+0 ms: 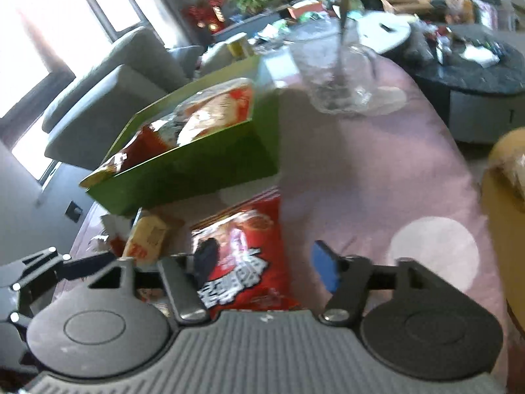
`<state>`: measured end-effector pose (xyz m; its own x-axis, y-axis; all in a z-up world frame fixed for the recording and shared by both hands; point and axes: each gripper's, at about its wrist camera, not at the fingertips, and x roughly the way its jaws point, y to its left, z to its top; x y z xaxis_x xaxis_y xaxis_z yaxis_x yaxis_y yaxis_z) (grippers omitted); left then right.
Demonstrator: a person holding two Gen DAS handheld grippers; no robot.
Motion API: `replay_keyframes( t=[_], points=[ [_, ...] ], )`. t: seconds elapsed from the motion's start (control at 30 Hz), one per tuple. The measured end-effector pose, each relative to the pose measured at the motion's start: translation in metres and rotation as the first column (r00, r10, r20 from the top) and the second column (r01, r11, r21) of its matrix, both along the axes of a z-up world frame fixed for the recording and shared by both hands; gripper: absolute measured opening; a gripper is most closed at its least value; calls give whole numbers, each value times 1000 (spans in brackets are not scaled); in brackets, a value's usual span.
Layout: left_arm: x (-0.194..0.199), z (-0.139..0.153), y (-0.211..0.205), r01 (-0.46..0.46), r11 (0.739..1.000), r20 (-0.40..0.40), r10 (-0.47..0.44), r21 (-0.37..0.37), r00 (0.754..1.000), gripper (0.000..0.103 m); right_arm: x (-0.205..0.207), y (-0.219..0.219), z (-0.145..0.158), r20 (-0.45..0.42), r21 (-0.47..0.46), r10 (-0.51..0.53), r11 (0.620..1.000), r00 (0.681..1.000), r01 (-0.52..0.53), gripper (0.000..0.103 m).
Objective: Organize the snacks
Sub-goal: 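Lift the red snack bag with the right gripper and carry it over the box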
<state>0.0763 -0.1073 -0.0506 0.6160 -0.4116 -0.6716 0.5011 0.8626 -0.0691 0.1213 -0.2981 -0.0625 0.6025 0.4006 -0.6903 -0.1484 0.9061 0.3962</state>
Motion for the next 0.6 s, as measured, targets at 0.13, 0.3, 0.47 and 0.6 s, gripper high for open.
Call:
replay_keyframes(
  t=[0.13, 0.3, 0.47, 0.6],
  points=[
    [9, -9, -17, 29, 1000, -39, -29, 4, 999, 75, 4, 0, -3, -17, 3, 14, 1000, 1000, -14, 75],
    [17, -18, -25, 38, 999, -73, -37, 13, 997, 75, 7, -3, -8, -32, 25, 25, 999, 999, -24, 75],
    [21, -24, -31, 52, 998, -85, -50, 28, 995, 75, 9, -3, -10, -42, 44, 40, 998, 998, -38, 75],
    [23, -26, -33, 62, 998, -93, -59, 33, 994, 75, 10, 1, -11, -45, 41, 56, 998, 997, -54, 75]
  ],
)
